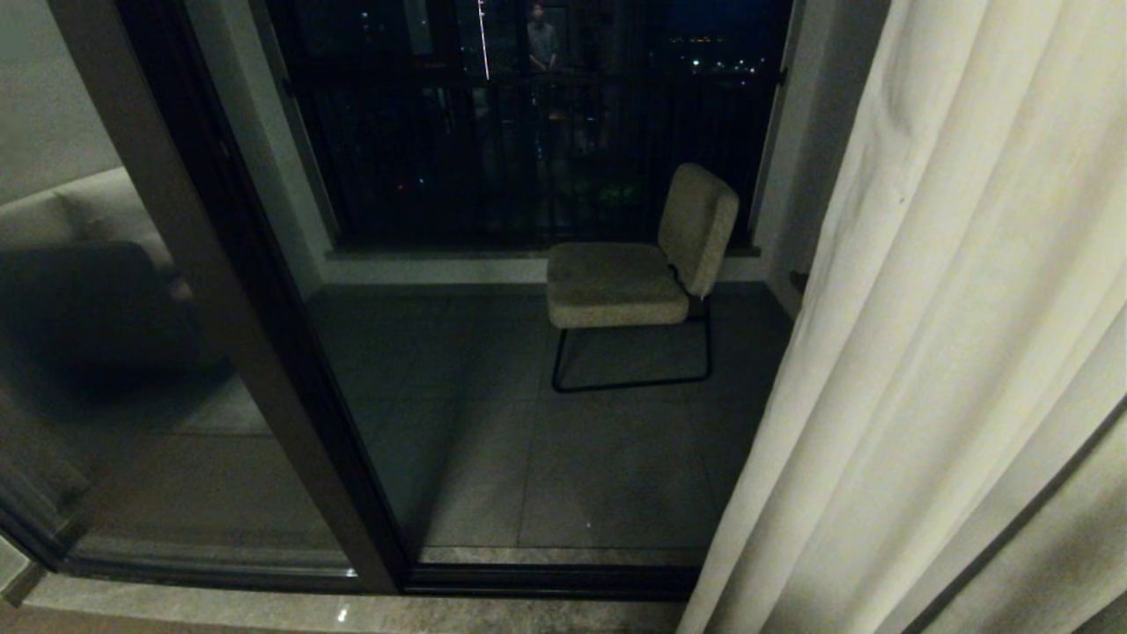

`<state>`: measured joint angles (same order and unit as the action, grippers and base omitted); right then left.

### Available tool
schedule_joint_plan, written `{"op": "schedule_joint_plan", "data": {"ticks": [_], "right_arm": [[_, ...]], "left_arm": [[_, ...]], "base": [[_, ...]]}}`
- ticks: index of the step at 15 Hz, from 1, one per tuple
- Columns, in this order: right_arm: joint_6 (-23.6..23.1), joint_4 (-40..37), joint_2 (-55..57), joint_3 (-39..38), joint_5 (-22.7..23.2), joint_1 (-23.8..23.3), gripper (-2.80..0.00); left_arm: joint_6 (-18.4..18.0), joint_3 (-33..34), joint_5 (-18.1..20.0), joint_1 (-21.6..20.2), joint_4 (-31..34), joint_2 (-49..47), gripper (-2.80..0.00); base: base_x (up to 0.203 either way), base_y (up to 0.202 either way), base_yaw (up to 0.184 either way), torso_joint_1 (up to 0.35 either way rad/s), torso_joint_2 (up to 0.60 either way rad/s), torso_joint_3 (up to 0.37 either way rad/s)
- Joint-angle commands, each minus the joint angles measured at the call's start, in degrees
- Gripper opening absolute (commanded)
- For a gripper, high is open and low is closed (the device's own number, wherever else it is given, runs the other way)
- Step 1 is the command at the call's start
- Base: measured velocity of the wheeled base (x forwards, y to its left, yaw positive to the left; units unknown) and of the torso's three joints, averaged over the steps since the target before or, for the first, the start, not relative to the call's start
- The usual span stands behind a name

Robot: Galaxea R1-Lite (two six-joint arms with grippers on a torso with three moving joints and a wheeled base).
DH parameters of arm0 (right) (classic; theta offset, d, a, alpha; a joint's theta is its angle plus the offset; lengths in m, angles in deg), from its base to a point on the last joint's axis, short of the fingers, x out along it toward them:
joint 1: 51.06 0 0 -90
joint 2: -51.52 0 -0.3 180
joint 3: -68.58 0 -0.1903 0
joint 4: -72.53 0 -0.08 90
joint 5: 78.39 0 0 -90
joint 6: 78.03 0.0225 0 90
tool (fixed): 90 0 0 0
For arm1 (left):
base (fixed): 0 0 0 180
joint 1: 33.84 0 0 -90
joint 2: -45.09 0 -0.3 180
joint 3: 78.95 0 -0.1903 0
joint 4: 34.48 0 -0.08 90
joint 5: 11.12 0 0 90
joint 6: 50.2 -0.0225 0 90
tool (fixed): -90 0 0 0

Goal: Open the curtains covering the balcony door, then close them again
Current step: Pull the inner curtains open on both sides

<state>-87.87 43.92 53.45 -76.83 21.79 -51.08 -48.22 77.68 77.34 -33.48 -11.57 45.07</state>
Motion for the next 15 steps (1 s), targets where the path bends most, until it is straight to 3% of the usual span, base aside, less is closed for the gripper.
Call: {"op": "schedule_joint_plan", "data": {"ticks": [1, 4, 7, 11, 15], "right_arm": [[-0.05, 1.24, 7.33, 4.52, 2.72, 0.29, 0.0], [-0.01, 6.59, 18.92, 10.05, 5.83, 1.87, 0.0], [0.05, 12.25, 31.69, 19.3, 7.15, 6.37, 0.0], [-0.21, 14.46, 48.47, 35.27, 7.43, 12.04, 0.0], [-0.45, 15.79, 61.62, 47.61, 7.4, 14.57, 0.0]], "left_arm": [[0.05, 0.0, -0.05, 0.0, -0.06, 0.02, -2.8], [0.05, 0.0, -0.05, 0.0, -0.05, 0.02, -2.8], [0.05, 0.0, -0.05, 0.0, -0.06, 0.02, -2.8], [0.05, 0.0, -0.05, 0.0, -0.06, 0.02, -2.8], [0.05, 0.0, -0.05, 0.0, -0.06, 0.02, -2.8]], "base": [[0.0, 0.0, 0.0, 0.0, 0.0, 0.0], [0.0, 0.0, 0.0, 0.0, 0.0, 0.0], [0.0, 0.0, 0.0, 0.0, 0.0, 0.0], [0.0, 0.0, 0.0, 0.0, 0.0, 0.0], [0.0, 0.0, 0.0, 0.0, 0.0, 0.0]]}}
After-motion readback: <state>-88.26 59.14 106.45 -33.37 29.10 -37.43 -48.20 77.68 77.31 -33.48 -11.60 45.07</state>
